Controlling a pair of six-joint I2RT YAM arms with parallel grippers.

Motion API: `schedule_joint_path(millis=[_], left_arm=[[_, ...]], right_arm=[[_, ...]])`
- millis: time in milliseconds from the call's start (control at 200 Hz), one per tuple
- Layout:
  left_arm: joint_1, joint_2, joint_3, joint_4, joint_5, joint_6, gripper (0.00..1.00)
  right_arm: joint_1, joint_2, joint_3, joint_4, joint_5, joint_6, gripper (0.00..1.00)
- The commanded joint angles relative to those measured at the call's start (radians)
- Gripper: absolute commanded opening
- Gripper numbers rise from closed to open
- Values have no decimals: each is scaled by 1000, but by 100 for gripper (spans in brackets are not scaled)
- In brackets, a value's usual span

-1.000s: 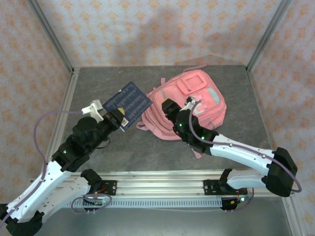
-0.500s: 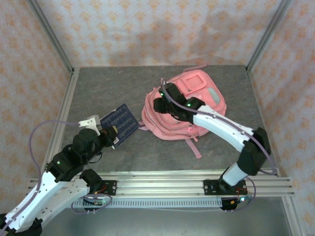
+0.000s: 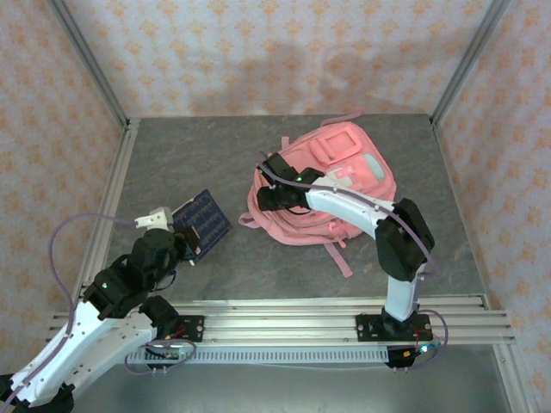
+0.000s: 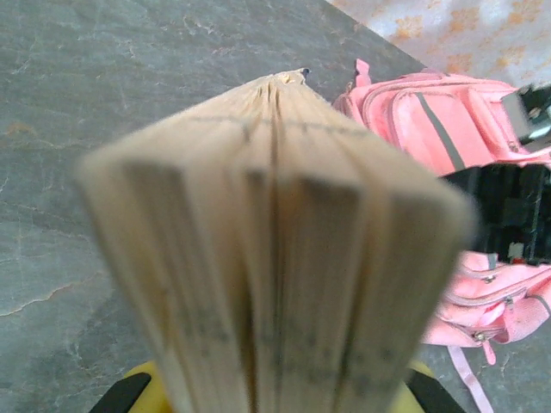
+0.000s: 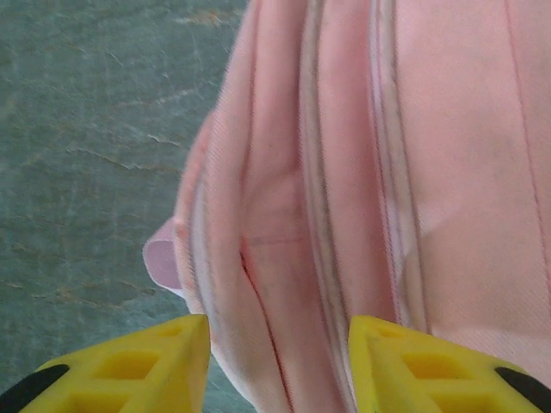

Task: Pack books, pencil case, and school supplies into a backpack

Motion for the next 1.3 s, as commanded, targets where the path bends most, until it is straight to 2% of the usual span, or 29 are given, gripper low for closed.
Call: schedule_joint_path(millis=[0, 295, 400, 510, 661, 716, 881, 1121, 1296], left_arm=[[-2, 3, -10, 37, -21, 7, 0], [-1, 2, -22, 36, -24, 1, 0], [-1, 6, -30, 39, -27, 3, 0], [-1, 10, -39, 42, -21, -1, 0], [0, 9, -50, 42, -18, -2, 0], [2, 8, -53, 42, -15, -3, 0], [2, 8, -66, 54, -3, -7, 0], [3, 58, -70, 111, 72, -17, 0], [5, 98, -57, 200, 137, -44, 0]], right_arm=[[-1, 31, 45, -2, -17, -9, 45], [-1, 71, 61, 19, -16, -20, 43], [-1, 100, 71, 11, -9, -23, 40], [-1, 110, 78, 1, 5, -25, 29], [-1, 71, 53, 16, 46, -36, 6], [-2, 53, 47, 17, 56, -44, 0], [-3, -10, 34, 21, 74, -55, 0], [-18, -131, 42, 3, 87, -83, 0], [-70, -225, 59, -22, 15, -87, 0]])
